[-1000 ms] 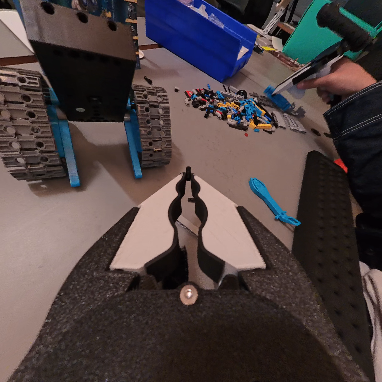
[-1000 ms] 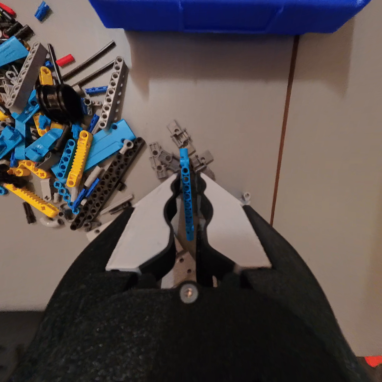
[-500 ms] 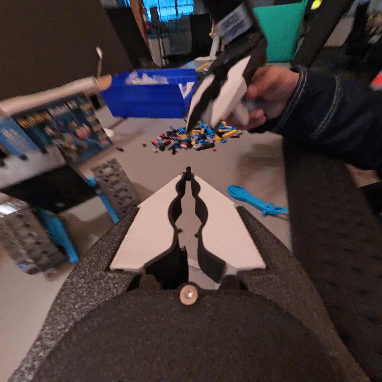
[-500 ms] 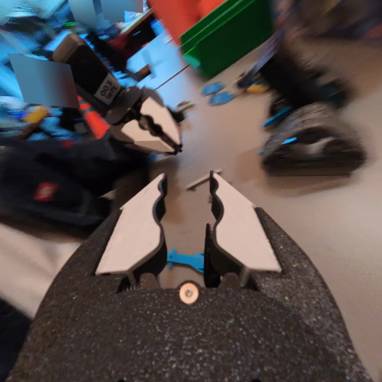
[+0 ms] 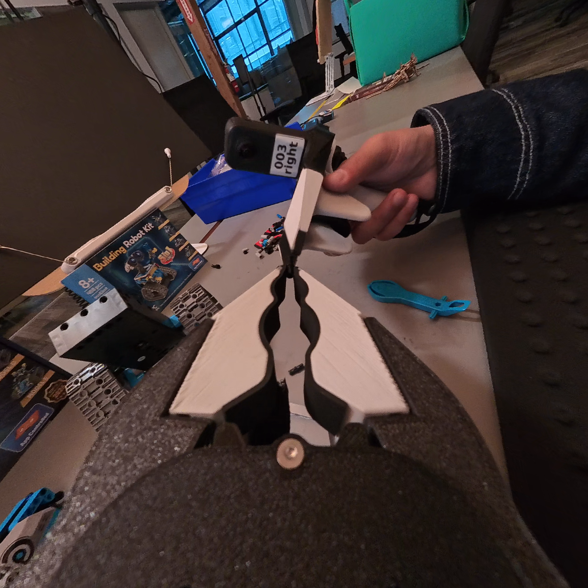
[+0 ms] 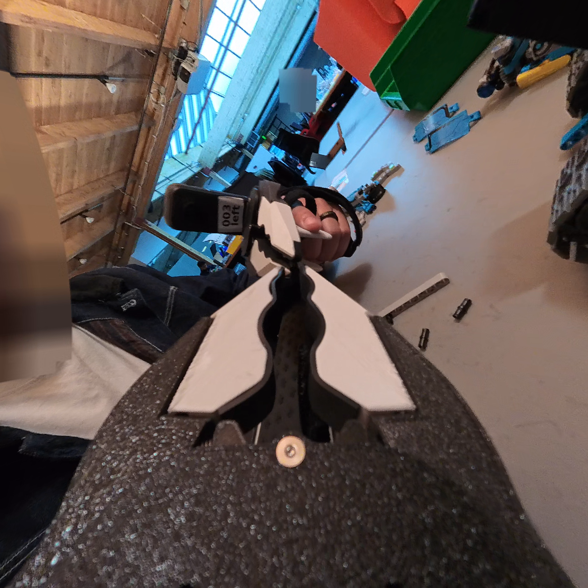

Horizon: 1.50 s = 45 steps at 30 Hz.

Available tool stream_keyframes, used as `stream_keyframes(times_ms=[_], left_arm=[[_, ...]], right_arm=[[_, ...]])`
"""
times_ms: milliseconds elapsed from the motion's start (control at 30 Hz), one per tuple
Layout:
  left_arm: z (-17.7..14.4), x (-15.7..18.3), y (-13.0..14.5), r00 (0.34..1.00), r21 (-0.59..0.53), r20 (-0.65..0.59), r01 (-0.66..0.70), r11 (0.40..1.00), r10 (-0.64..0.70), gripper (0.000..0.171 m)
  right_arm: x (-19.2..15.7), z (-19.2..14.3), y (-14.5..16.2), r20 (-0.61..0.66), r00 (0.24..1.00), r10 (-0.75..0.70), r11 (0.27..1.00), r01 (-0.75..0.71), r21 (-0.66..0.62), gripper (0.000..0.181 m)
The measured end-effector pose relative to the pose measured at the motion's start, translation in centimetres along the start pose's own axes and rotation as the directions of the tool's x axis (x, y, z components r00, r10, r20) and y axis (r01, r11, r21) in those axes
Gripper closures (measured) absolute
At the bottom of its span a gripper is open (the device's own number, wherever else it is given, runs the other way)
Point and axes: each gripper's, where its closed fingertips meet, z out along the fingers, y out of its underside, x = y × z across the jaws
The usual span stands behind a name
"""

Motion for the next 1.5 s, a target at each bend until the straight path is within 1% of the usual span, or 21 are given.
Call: stream_keyframes(times_ms=[33, 233, 300, 333, 367, 400, 433, 467, 500, 533, 567, 633, 700, 800, 900, 1000, 1100, 1200, 1333, 1433, 1500], left_arm=[[0.0, 0.1, 0.1, 1.0, -0.006, -0.008, 0.001, 1.0, -0.001, 0.168], [0.4, 0.4, 0.7, 1.0, -0.036, -0.02, 0.009, 0.999, -0.01, 0.168], [0.6, 0.1, 1.3, 0.998, -0.065, -0.003, 0.058, 0.996, -0.059, 0.167], [0.6, -0.1, 1.5, 0.997, -0.077, 0.006, 0.081, 0.994, -0.081, 0.162], [0.6, -0.3, 1.7, 0.994, -0.083, 0.008, 0.107, 0.991, -0.107, 0.155], [0.5, -0.5, 1.8, 0.991, -0.084, 0.005, 0.132, 0.988, -0.132, 0.154], [0.5, -0.6, 1.8, 0.989, -0.081, 0.003, 0.151, 0.985, -0.151, 0.154], [0.5, -0.7, 1.9, 0.987, -0.082, 0.002, 0.161, 0.984, -0.161, 0.154], [0.5, -0.6, 2.0, 0.987, -0.086, -0.002, 0.161, 0.983, -0.162, 0.154], [0.6, -0.4, 2.0, 0.988, -0.092, -0.01, 0.153, 0.984, -0.155, 0.154], [0.8, 0.0, 2.1, 0.99, -0.103, -0.02, 0.14, 0.985, -0.143, 0.154], [1.1, 0.8, 2.7, 0.993, -0.143, -0.039, 0.105, 0.984, -0.112, 0.154], [1.3, 1.3, 3.3, 0.995, -0.174, -0.048, 0.076, 0.982, -0.085, 0.154], [1.4, 1.3, 3.6, 0.994, -0.184, -0.051, 0.091, 0.979, -0.102, 0.155], [1.5, 1.2, 3.6, 0.991, -0.188, -0.053, 0.112, 0.976, -0.124, 0.155], [1.6, 1.6, 3.8, 0.989, -0.197, -0.069, 0.111, 0.974, -0.127, 0.155], [1.7, 2.0, 4.4, 0.989, -0.227, -0.081, 0.099, 0.969, -0.12, 0.155], [1.7, 2.0, 4.4, 0.989, -0.226, -0.085, 0.101, 0.969, -0.123, 0.155], [1.6, 1.8, 4.3, 0.988, -0.223, -0.079, 0.109, 0.969, -0.13, 0.155], [1.6, 1.8, 4.1, 0.989, -0.215, -0.079, 0.109, 0.97, -0.129, 0.155], [1.6, 1.8, 4.2, 0.989, -0.217, -0.077, 0.108, 0.97, -0.127, 0.155]], right_arm=[[0.4, 0.0, 0.1, -0.023, 1.0, 0.0, 1.0, 0.0, -0.005, 0.17], [0.7, 0.0, 0.5, -0.04, 0.999, -0.006, 1.0, 0.005, -0.024, 0.178], [1.8, -1.0, -0.1, -0.135, 0.99, -0.04, 0.999, 0.038, -0.019, 0.179], [3.1, -2.7, -1.0, -0.25, 0.966, -0.071, 0.997, 0.073, 0.0, 0.179], [5.2, -5.5, -2.1, -0.428, 0.897, -0.111, 0.992, 0.125, 0.005, 0.179], [7.5, -9.8, -3.1, -0.637, 0.756, -0.151, 0.983, 0.184, -0.015, 0.178], [9.2, -14.9, -3.8, -0.807, 0.564, -0.172, 0.974, 0.221, -0.053, 0.179], [10.0, -19.8, -3.9, -0.905, 0.382, -0.185, 0.969, 0.226, -0.103, 0.178], [10.2, -23.7, -3.3, -0.947, 0.255, -0.195, 0.97, 0.195, -0.147, 0.178], [10.3, -27.0, -2.3, -0.967, 0.166, -0.193, 0.976, 0.138, -0.171, 0.178], [10.3, -29.5, -1.2, -0.976, 0.113, -0.187, 0.98, 0.085, -0.178, 0.174], [10.1, -32.8, 0.5, -0.98, 0.075, -0.186, 0.983, 0.025, -0.184, 0.161], [8.7, -35.6, 1.0, -0.985, 0.044, -0.169, 0.985, 0.049, -0.167, 0.163], [6.2, -40.9, 2.6, -0.999, -0.007, -0.05, 0.999, 0.022, -0.05, 0.158], [5.7, -44.8, 6.9, -0.997, -0.029, 0.067, 0.99, -0.119, 0.07, 0.142], [6.0, -45.0, 8.9, -0.994, 0.006, 0.11, 0.976, -0.189, 0.107, 0.142], [6.5, -45.0, 9.0, -0.995, -0.024, 0.101, 0.973, -0.208, 0.104, 0.143], [7.2, -44.1, 9.1, -0.995, 0.008, 0.099, 0.969, -0.227, 0.094, 0.149], [7.2, -44.2, 9.2, -0.994, -0.002, 0.108, 0.966, -0.236, 0.106, 0.156], [6.1, -45.1, 8.2, -0.993, -0.055, 0.103, 0.975, -0.192, 0.112, 0.157], [4.8, -44.7, 5.9, -0.995, -0.07, 0.073, 0.992, -0.097, 0.08, 0.157]])
